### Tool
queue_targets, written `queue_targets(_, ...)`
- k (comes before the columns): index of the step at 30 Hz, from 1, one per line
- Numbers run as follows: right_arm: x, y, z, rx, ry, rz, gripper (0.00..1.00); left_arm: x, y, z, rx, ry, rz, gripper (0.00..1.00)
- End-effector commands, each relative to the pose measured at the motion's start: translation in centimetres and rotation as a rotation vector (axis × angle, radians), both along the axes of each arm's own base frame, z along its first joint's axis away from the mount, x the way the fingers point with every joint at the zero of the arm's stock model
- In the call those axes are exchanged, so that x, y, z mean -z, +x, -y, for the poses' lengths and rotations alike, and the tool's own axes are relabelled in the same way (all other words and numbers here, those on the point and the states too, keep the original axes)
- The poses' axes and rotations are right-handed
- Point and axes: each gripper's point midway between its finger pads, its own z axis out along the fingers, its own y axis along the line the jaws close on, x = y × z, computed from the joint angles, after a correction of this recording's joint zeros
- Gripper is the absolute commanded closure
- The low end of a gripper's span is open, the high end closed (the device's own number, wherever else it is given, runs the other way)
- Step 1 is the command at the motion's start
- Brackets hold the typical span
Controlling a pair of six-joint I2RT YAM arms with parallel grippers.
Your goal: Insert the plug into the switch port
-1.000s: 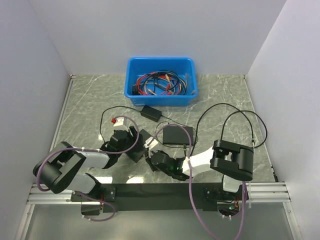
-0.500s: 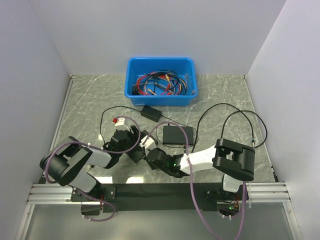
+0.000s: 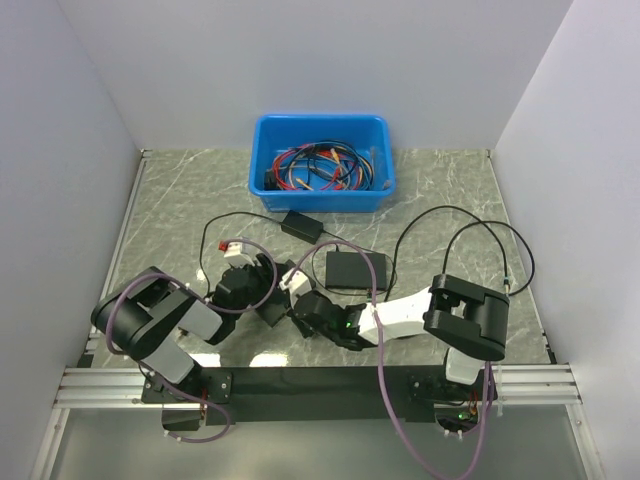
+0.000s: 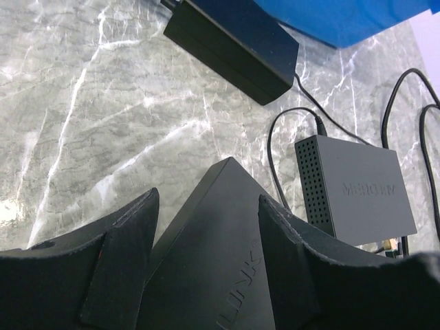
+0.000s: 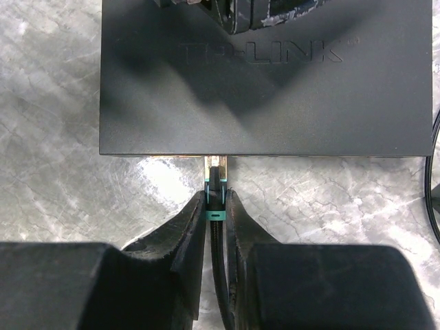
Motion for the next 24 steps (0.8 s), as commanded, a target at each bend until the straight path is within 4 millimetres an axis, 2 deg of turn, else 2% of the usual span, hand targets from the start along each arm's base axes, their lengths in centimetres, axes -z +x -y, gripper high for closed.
queue_targets(1, -8.1, 5.9, -5.1, 0.122, 0.322, 0.135, 1.0, 8.2, -10.7, 2.2, 0.274, 0.008, -0.444, 0.36)
queue_targets(9, -13.8, 7.9, -5.7, 0.127, 0.394, 0.209, 1.0, 8.7, -11.7, 2.6, 0.289, -0.009, -0.463, 0.36)
queue_targets(12, -15.1, 8.7, -6.1, 0.131, 0.414, 0.23, 1.0, 8.8, -12.0, 2.6, 0.289, -0.009, -0.466, 0.36)
queue_targets(17, -15.9, 9.2, -6.9, 0.127, 0.442, 0.229, 1.0, 8.9, -12.5, 2.4, 0.286, -0.013, -0.473, 0.36)
queue_targets(24, -18.9, 9.8, -7.7, 0.116, 0.509, 0.251, 1.0, 9.3, -13.1, 2.7, 0.299, -0.018, -0.486, 0.36)
